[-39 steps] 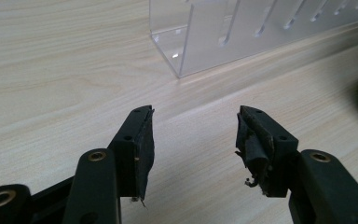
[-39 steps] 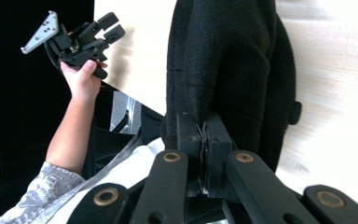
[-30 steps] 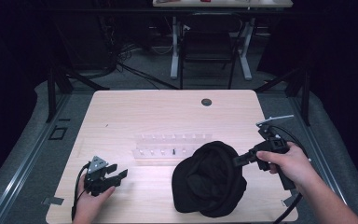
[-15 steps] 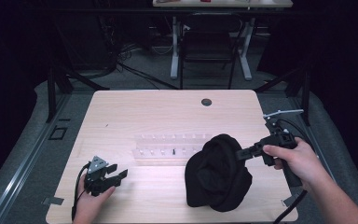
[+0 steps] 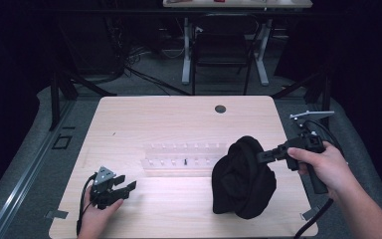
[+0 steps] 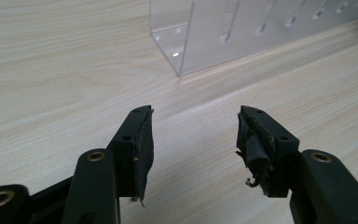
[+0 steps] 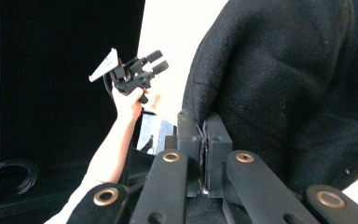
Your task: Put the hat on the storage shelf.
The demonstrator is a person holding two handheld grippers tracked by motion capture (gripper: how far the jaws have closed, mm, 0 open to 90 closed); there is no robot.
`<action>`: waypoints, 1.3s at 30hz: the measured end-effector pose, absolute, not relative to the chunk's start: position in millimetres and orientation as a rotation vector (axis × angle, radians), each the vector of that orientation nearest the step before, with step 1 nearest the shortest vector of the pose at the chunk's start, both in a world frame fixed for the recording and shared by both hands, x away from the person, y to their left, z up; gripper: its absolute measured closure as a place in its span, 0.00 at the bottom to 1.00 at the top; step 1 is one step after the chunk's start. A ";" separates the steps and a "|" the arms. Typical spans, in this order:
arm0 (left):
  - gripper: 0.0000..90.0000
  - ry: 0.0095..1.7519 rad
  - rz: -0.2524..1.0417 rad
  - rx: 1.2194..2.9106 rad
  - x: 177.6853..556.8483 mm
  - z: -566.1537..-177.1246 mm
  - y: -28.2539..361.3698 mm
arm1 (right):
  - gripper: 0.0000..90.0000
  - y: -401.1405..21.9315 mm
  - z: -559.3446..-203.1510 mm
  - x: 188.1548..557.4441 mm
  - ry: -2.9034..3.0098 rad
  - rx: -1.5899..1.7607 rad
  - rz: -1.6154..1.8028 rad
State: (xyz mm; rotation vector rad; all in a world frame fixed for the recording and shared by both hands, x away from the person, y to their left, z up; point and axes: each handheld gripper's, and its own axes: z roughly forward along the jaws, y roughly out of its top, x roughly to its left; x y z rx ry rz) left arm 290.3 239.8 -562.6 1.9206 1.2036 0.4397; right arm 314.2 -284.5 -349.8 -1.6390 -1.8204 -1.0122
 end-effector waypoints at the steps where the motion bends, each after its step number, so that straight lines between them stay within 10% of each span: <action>1: 0.51 1.203 0.440 1.921 290.3 -562.6 239.8 | 0.98 -285.9 -347.8 314.5 -1.823 -1.633 -1.019; 39: 0.47 1.205 0.431 1.919 291.5 -562.8 240.7 | 0.98 -279.2 -305.3 330.3 -1.798 -1.611 -1.175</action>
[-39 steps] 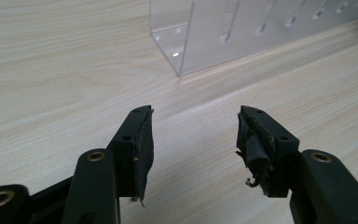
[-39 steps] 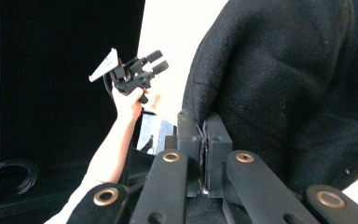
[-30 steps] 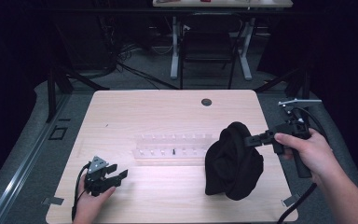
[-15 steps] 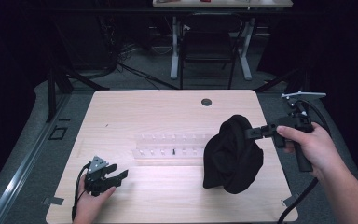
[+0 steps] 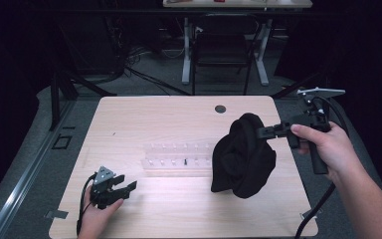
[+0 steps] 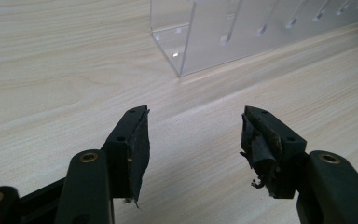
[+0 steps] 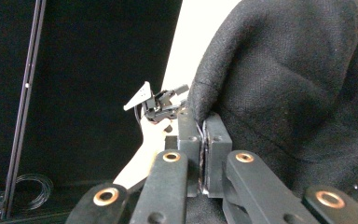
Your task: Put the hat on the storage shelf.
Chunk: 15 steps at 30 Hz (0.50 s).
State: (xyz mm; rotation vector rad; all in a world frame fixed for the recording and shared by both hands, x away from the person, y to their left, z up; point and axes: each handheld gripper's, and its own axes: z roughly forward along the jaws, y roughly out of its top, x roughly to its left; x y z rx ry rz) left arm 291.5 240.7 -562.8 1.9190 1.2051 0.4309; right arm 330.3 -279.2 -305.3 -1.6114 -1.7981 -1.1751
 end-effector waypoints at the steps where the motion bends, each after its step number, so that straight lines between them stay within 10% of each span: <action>1: 0.47 1.209 0.429 1.915 291.5 -563.1 240.5 | 0.98 -277.9 -304.7 330.9 -1.800 -1.614 -1.174; 15: 0.47 1.207 0.429 1.915 291.9 -563.0 240.6 | 0.98 -257.2 -297.7 348.1 -1.808 -1.597 -1.179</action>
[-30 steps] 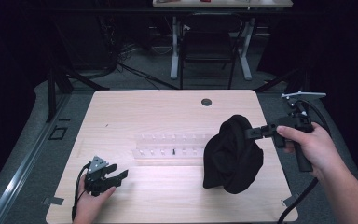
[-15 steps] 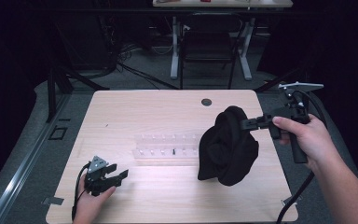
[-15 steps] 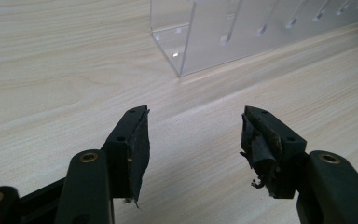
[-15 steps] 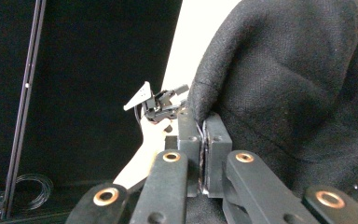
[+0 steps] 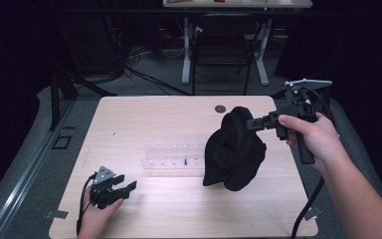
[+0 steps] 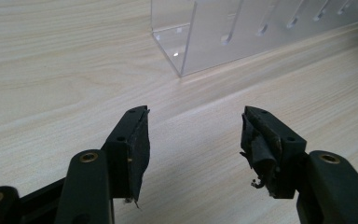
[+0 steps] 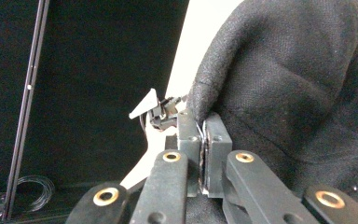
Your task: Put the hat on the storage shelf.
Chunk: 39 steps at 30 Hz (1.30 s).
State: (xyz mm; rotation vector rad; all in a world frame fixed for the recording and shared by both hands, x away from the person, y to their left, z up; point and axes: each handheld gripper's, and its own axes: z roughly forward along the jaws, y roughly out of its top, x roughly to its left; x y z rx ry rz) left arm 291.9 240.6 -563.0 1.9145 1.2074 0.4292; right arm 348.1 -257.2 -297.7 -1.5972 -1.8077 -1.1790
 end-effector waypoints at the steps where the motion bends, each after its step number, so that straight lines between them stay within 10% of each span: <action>1: 0.47 1.208 0.429 1.914 292.0 -563.1 240.5 | 0.98 -255.9 -297.1 348.9 -1.800 -1.601 -1.184; 39: 0.47 1.206 0.433 1.916 293.8 -562.4 242.1 | 0.98 -214.2 -299.4 396.7 -1.794 -1.582 -1.214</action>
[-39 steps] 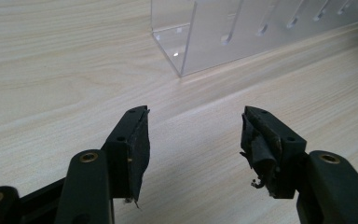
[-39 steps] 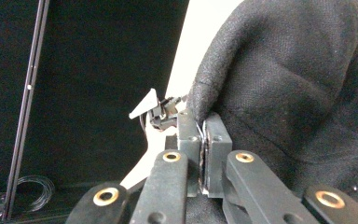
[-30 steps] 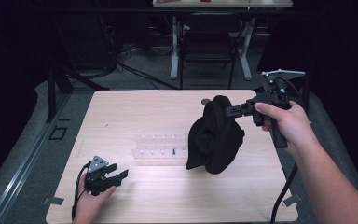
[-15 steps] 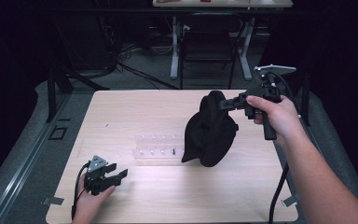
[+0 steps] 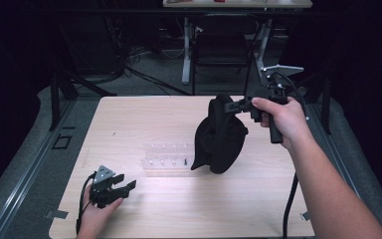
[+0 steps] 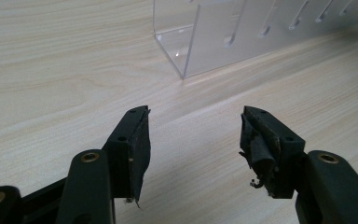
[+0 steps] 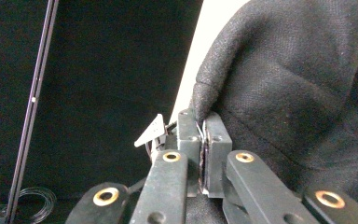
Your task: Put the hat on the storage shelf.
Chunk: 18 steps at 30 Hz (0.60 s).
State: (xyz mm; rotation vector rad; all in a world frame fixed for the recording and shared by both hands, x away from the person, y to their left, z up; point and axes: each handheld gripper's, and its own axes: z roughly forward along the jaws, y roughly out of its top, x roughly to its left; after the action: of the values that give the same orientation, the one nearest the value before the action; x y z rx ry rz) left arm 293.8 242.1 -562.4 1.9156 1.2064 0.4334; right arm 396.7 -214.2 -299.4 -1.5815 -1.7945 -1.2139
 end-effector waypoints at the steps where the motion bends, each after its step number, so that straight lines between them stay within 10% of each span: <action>1: 0.47 1.206 0.435 1.917 293.8 -562.4 242.2 | 0.98 -212.7 -299.6 397.6 -1.799 -1.576 -1.209; 18: 0.47 1.199 0.428 1.921 294.0 -561.8 242.4 | 0.98 -197.9 -286.6 398.7 -1.842 -1.572 -1.194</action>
State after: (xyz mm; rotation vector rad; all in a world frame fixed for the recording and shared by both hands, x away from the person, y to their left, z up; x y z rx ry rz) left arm 294.0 242.4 -561.8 1.9214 1.1995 0.4283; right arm 398.7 -197.9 -286.6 -1.5721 -1.8424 -1.1938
